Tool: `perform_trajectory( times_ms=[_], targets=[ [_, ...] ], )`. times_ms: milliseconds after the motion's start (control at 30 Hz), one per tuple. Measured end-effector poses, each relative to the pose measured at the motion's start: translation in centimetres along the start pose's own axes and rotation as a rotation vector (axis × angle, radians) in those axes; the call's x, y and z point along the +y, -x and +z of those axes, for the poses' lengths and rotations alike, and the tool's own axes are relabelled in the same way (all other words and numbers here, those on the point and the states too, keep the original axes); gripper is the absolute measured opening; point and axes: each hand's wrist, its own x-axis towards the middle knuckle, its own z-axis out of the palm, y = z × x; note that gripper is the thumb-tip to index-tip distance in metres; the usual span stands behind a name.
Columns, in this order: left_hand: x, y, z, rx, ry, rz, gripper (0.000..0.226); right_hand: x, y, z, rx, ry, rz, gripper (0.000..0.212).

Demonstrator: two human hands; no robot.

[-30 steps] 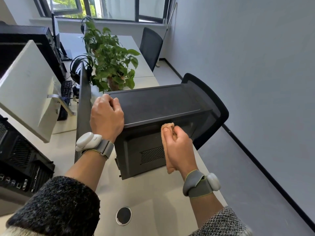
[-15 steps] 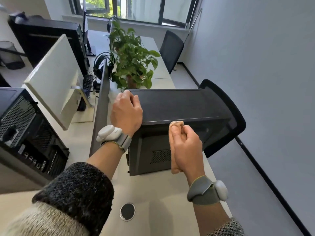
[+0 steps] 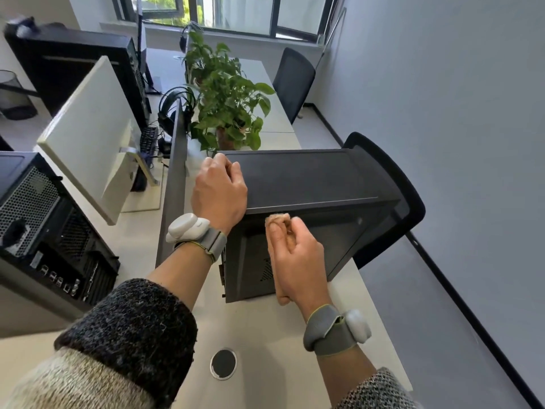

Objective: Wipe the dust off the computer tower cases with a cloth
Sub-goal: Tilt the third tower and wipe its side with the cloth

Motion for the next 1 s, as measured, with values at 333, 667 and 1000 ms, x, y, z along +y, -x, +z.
perform_trajectory(
  times_ms=[333, 667, 1000],
  targets=[
    [0.2, 0.0, 0.2, -0.028, 0.007, 0.008, 0.022, -1.6, -0.3, 2.2, 0.023, 0.012, -0.165, 0.021],
    [0.2, 0.1, 0.1, -0.039, 0.006, 0.004, 0.024, 0.7, 1.4, 5.4, -0.012, 0.349, -0.239, 0.026],
    [0.6, 0.2, 0.3, -0.035, -0.006, 0.008, 0.024, 6.0, -1.0, -2.2, 0.365, 0.208, 0.03, 0.013]
  ],
)
